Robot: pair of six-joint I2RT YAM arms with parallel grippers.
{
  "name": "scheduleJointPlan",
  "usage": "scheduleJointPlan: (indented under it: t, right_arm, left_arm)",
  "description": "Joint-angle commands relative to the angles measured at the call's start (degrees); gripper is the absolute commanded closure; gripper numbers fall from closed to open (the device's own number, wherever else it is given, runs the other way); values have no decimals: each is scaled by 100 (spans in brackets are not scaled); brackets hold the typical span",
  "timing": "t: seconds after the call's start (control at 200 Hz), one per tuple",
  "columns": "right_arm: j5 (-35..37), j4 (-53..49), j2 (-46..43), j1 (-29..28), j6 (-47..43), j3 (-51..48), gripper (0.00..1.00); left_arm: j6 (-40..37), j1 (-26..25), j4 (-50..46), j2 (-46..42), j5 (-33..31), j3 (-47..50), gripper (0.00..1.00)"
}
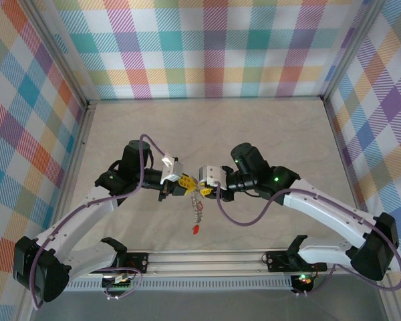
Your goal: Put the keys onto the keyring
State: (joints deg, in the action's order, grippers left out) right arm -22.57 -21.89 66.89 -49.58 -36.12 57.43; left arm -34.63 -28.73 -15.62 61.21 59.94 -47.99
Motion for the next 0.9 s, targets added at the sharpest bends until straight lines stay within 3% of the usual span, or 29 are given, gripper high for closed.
scheduleJointPlan:
  t: [0.0,0.345,0.61,0.895]
  right_arm:
    - [-165,179,-243,-25,-259,-65,77]
    - [-454,329,-68,-26,-109,-13,78]
    - [-688,559,38,-25,117,-54,95]
    - [-633,704,-87,-30,184,-235,86]
  left_arm:
    - [-158,25,15,-123,195,-307,100]
    - [-229,25,-249,-142,376,-430,100]
    - [114,17,306,-163,378,-328,100]
    - [227,17,410,-114,406,-317,100]
